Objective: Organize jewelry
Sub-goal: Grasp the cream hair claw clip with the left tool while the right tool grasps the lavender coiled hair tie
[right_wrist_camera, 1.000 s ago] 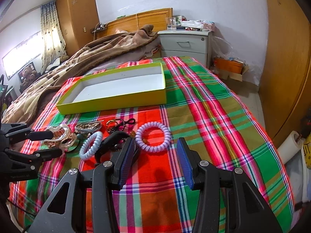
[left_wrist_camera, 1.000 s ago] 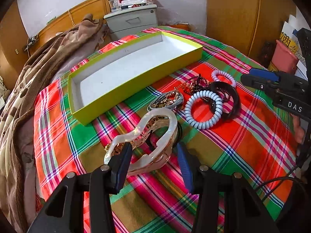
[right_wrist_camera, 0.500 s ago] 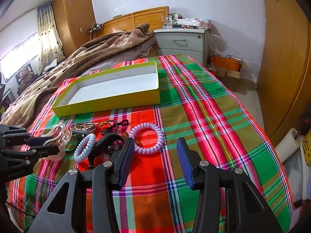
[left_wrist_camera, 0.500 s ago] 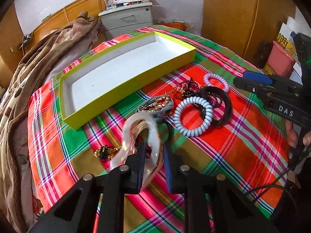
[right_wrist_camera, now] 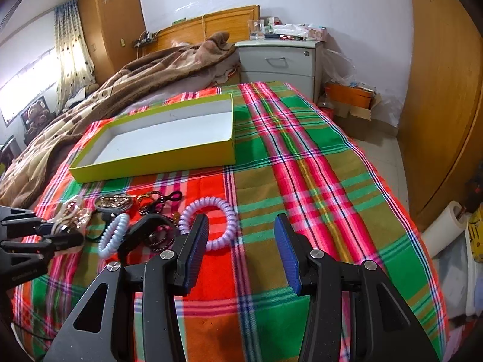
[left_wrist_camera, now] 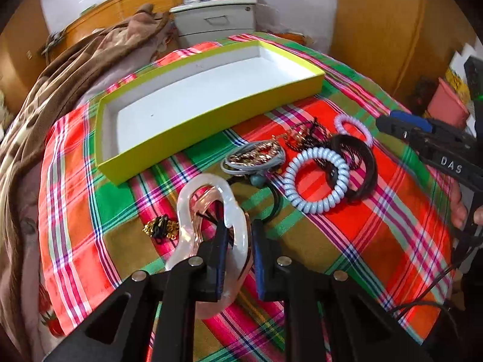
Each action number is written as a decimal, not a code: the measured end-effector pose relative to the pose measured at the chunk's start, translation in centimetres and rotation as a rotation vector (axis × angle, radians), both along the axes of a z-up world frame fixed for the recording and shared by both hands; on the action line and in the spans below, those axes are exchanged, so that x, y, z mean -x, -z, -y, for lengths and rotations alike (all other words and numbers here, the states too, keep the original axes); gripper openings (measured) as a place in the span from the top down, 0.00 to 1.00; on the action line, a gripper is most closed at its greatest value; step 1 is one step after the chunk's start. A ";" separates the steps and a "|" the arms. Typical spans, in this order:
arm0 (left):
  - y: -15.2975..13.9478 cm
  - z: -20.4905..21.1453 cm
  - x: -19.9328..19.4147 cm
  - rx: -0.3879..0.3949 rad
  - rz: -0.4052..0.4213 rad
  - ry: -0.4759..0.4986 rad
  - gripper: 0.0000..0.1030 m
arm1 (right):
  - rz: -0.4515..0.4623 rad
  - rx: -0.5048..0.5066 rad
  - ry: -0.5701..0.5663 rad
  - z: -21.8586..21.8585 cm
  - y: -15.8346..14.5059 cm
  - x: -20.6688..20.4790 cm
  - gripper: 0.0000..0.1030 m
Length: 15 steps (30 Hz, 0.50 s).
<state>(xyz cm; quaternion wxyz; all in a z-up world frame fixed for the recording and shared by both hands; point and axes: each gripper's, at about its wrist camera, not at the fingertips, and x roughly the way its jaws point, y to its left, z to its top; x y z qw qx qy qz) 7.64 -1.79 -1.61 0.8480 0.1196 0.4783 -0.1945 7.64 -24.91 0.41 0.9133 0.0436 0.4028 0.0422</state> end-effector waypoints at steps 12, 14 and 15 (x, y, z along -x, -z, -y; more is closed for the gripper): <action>-0.9 -2.4 0.6 0.063 0.039 -0.104 0.86 | -0.101 -0.053 -0.123 -0.1 1.7 -2.4 0.55; -1.1 -2.6 0.7 0.069 0.041 -0.116 0.86 | -0.100 -0.047 -0.125 -0.1 1.7 -2.6 0.63; -1.1 -2.7 0.7 0.073 0.040 -0.116 0.86 | -0.104 -0.043 -0.128 -0.2 1.7 -2.8 0.72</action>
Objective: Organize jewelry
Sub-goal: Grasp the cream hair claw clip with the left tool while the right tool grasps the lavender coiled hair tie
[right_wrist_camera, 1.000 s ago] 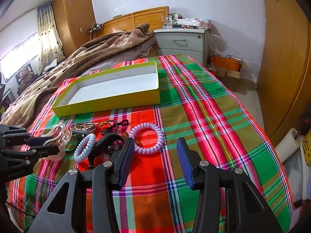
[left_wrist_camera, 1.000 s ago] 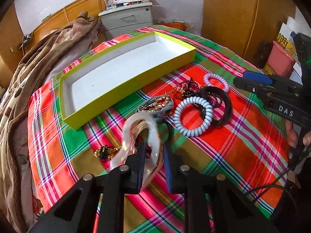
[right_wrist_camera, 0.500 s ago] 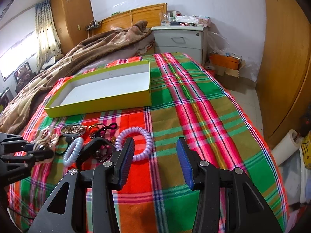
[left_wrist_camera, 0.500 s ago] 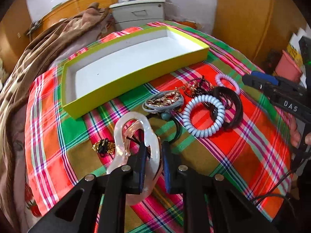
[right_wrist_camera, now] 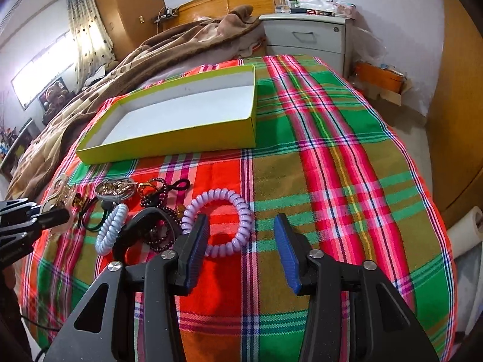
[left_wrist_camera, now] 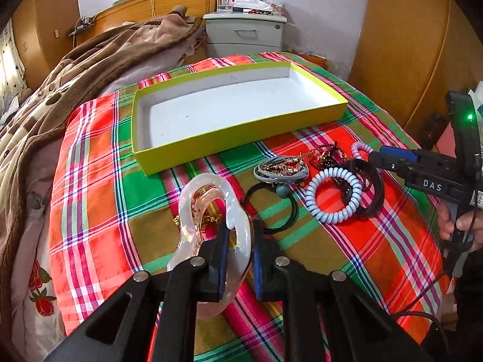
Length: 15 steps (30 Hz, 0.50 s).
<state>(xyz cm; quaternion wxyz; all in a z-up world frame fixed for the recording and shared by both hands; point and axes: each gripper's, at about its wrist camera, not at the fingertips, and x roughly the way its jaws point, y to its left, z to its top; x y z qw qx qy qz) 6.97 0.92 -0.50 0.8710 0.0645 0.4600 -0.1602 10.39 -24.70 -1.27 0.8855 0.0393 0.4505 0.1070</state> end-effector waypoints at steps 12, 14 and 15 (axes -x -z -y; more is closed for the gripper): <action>-0.9 -1.0 -0.6 0.001 0.007 -0.030 0.86 | -0.004 0.049 0.005 -0.3 -0.2 -0.6 0.91; -1.2 -1.2 -0.8 0.002 0.012 -0.034 0.86 | 0.012 0.046 0.016 -0.1 -0.7 -0.6 0.91; -1.4 -1.3 -0.8 0.001 0.015 -0.037 0.86 | 0.019 0.045 0.021 0.0 -1.0 -0.7 0.91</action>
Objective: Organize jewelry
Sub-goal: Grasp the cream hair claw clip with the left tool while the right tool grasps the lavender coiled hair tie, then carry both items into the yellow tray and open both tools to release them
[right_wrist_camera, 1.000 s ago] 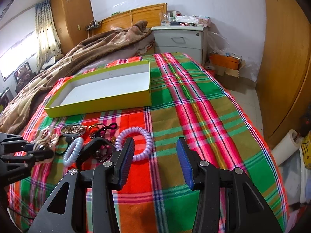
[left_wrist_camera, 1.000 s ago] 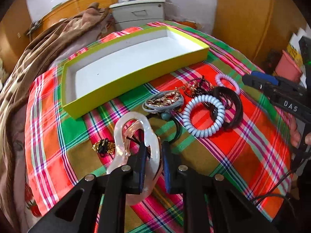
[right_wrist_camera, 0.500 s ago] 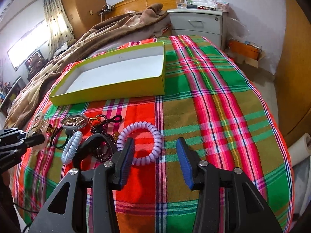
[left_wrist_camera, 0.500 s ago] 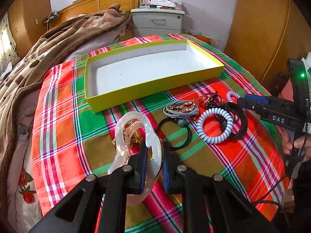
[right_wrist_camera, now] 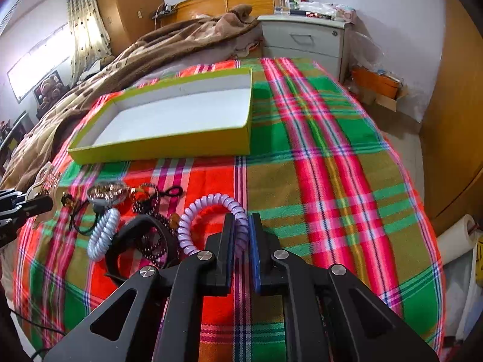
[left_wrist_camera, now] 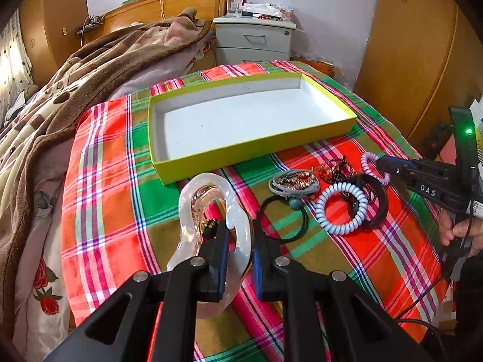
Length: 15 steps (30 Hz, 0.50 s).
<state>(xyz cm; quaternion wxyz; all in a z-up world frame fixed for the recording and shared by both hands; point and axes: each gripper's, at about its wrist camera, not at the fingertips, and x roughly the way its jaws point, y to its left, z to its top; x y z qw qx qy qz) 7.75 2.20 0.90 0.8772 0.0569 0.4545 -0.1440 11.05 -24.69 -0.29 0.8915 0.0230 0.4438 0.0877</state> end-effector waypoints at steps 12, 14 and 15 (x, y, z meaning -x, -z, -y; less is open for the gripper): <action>-2.4 -1.1 -2.5 0.008 0.029 -0.004 0.86 | 0.089 -0.013 0.013 0.2 -4.1 -2.1 0.91; -2.7 -1.3 -3.5 0.000 0.033 -0.012 0.86 | 0.103 -0.015 0.007 -0.2 -4.8 -3.2 0.91; -2.9 -1.4 -4.1 0.001 0.035 -0.015 0.86 | 0.106 -0.018 0.002 -0.4 -5.1 -3.9 0.91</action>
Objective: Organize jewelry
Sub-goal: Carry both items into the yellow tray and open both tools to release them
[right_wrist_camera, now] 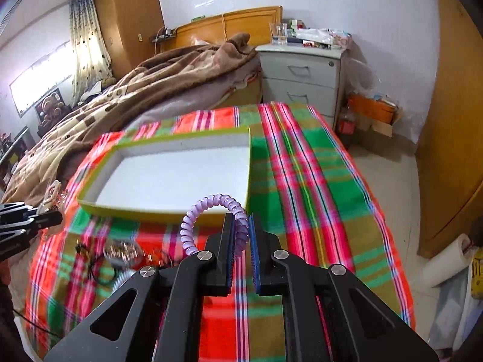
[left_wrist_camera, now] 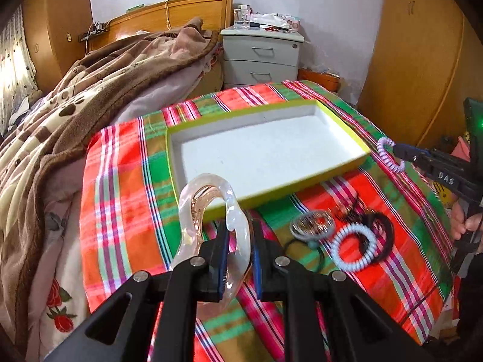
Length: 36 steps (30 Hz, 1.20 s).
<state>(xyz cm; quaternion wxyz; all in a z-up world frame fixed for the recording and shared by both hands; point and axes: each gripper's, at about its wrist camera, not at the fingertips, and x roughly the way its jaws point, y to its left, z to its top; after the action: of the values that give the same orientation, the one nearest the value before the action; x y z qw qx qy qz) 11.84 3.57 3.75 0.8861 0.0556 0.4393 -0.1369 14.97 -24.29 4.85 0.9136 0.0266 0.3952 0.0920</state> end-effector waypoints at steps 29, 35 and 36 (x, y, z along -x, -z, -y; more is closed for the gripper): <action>3.9 1.7 -14.5 0.011 -0.100 0.010 0.86 | -0.113 0.110 -0.058 -4.2 4.6 -14.2 0.91; 5.0 2.4 -15.4 -0.004 -0.122 0.017 0.86 | -0.131 0.128 -0.065 -4.6 5.7 -14.9 0.91; 5.0 2.4 -15.5 -0.005 -0.119 0.017 0.86 | -0.135 0.132 -0.064 -4.7 5.8 -15.0 0.91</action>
<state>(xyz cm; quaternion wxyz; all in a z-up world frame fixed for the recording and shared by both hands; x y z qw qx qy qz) 27.34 1.12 -1.26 0.8571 0.0533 0.4911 -0.1462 29.94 -19.62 -0.90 0.8811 -0.0402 0.4619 0.0931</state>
